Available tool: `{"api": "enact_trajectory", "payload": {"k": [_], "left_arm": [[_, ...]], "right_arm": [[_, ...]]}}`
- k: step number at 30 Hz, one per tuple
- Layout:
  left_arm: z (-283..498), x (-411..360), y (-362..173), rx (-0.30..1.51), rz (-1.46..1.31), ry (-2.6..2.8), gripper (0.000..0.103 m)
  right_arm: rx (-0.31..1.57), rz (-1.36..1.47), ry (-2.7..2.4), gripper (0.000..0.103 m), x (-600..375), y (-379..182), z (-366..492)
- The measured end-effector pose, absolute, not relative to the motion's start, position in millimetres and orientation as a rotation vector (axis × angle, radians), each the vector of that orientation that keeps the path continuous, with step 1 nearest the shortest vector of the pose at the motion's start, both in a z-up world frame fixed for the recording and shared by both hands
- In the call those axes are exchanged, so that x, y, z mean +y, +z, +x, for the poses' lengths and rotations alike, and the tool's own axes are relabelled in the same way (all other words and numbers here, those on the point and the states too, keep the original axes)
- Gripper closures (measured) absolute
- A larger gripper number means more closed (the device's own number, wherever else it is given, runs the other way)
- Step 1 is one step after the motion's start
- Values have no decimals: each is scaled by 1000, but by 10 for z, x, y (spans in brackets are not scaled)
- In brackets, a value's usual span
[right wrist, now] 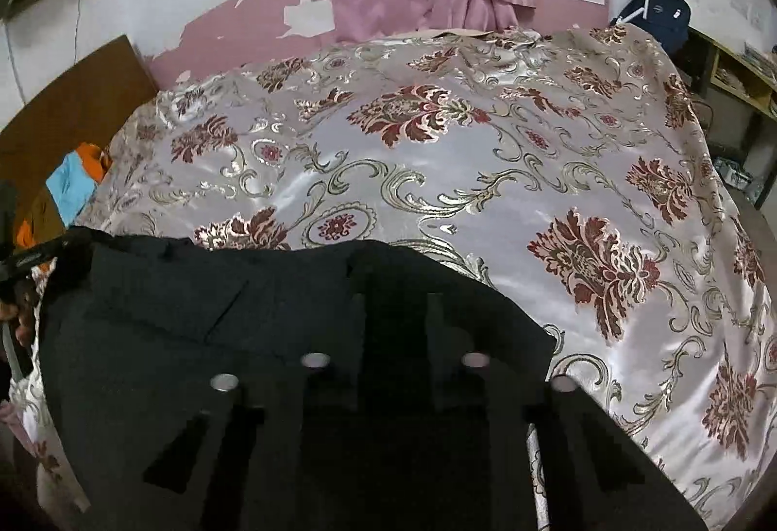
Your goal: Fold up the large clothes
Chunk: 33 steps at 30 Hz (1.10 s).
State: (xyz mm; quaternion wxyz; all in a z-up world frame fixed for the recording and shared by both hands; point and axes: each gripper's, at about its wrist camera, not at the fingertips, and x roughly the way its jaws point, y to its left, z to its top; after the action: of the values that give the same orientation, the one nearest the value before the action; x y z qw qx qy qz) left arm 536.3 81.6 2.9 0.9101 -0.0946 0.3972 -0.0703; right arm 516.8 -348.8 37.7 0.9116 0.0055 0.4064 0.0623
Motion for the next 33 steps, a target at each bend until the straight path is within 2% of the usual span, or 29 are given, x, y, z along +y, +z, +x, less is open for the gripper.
{"api": "enact_trajectory", "payload": {"k": [4,7,16,19,21,22,24,25,26,28,33], "left_arm": [[5305,926,243,670,-254,-73,94],[5363,913,322,629,-242,-26,94],[5735,914,-121,709,-242,27,94],[5764,941,-173,736,-261,20,89],[5749,968,-142,742,-264,37,79],[5722,978,-94,739,-265,62,74],[5657,988,5,721,-267,100,49],[5606,992,76,702,-272,119,41],[5536,990,151,672,-279,134,30],[5374,968,318,607,-296,133,23],[5043,747,652,534,-251,42,13]], "right_arm": [[706,-5,72,96,-3461,648,5119],[655,-34,35,96,-3388,774,5198],[695,-130,-57,96,-3162,451,5556],[700,-146,-56,95,-3137,358,5567],[690,-139,-49,95,-3141,384,5537],[681,-129,-48,91,-3161,414,5513],[660,-107,-51,83,-3197,493,5460],[635,-85,-48,74,-3219,583,5407],[616,-72,-45,61,-3229,626,5377],[562,-48,-33,42,-3227,787,5264],[499,-57,36,31,-3060,1089,4960]]}}
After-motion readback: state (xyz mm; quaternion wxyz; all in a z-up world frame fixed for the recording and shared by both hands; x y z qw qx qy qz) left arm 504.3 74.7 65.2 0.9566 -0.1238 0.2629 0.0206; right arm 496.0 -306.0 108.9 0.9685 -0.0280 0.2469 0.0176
